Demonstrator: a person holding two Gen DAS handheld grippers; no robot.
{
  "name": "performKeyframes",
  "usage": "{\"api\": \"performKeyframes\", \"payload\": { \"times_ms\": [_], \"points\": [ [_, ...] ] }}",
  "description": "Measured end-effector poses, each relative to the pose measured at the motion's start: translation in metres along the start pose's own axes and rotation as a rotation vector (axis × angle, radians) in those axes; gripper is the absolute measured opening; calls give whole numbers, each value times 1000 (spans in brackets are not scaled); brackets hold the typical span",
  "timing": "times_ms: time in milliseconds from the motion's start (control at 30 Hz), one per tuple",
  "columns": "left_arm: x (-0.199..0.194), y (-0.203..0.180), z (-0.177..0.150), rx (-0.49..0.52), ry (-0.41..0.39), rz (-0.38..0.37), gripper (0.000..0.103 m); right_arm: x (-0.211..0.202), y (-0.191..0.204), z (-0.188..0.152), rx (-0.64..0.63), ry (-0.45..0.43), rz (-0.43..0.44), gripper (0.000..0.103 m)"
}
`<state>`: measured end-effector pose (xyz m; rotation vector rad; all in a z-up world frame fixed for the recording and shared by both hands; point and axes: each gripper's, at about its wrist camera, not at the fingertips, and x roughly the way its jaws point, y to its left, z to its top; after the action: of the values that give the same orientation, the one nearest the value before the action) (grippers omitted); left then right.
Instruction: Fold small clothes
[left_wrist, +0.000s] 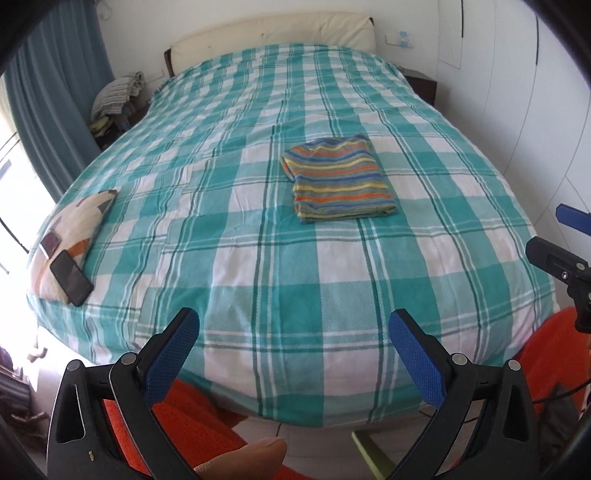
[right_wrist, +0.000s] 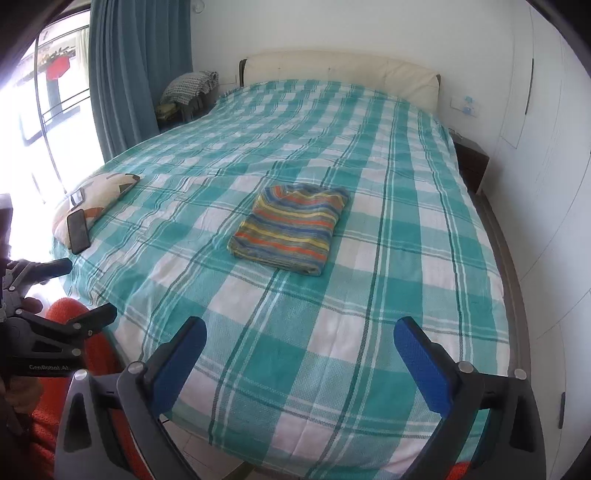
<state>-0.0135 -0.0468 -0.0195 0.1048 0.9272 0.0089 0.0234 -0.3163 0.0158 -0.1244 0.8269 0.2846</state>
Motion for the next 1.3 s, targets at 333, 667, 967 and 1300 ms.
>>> {"api": "performKeyframes", "payload": {
  "times_ms": [333, 667, 967, 1300],
  "points": [
    [-33, -2, -11, -39, -2, 29, 103, -47, 21, -38, -3, 44, -25, 101],
    [-57, 8, -31, -8, -22, 77, 103, -71, 22, -40, 33, 34, -28, 101],
    [-84, 28, -45, -67, -47, 95, 102, -110, 16, -47, 55, 4, -39, 101],
    [-94, 26, -48, -60, -70, 70, 102, -122, 24, -48, 30, -17, -43, 101]
  ]
}}
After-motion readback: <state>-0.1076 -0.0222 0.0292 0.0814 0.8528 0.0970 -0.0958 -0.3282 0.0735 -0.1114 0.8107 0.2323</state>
